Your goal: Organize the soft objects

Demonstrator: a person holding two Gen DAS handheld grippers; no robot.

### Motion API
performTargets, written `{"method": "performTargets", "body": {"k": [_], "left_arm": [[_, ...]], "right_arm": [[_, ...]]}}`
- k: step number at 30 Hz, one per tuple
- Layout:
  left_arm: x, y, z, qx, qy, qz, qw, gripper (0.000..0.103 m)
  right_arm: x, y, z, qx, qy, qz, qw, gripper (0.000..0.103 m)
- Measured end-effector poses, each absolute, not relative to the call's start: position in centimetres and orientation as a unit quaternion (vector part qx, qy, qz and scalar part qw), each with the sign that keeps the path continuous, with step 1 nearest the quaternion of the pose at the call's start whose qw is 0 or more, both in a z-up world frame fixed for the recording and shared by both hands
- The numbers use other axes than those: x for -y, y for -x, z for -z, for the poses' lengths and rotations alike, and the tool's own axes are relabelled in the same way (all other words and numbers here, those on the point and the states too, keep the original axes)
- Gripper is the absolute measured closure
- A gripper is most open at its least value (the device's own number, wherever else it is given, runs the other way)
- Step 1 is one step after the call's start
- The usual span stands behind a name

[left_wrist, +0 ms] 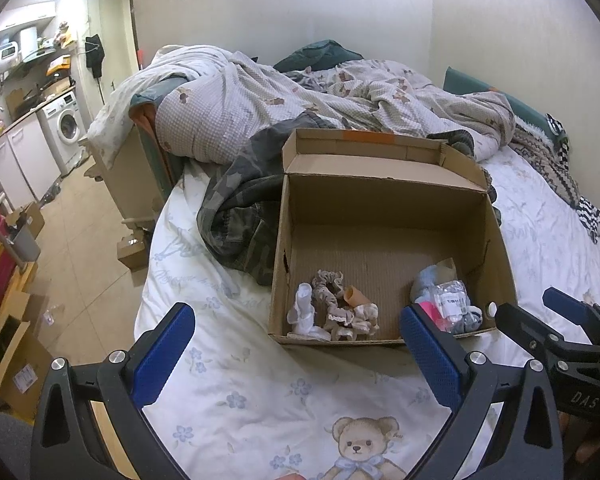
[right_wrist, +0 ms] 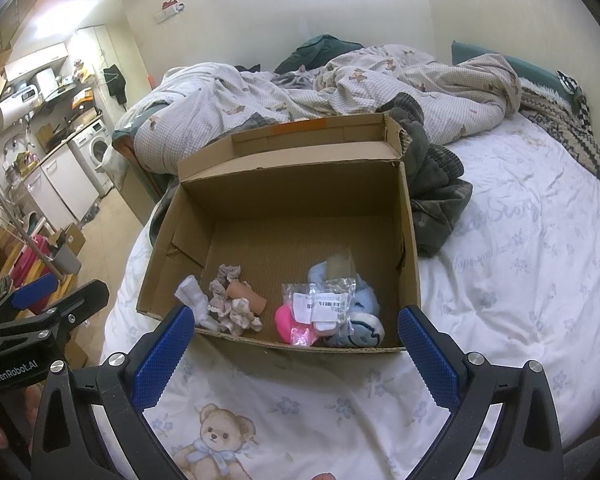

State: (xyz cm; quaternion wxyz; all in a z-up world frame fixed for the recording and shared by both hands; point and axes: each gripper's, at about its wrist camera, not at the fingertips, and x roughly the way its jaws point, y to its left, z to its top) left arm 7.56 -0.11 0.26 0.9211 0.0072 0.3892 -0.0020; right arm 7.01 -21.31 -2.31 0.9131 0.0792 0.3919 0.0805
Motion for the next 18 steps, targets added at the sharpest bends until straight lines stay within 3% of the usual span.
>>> {"method": "performTargets", "body": {"k": [18], "left_arm": [[0.05, -7.52, 0.19, -0.392, -0.003, 0.001, 0.92, 0.001]], "right_arm": [[21.32, -7.06, 2.19, -0.391, -0.08, -0.081, 0.913, 0.0]]}}
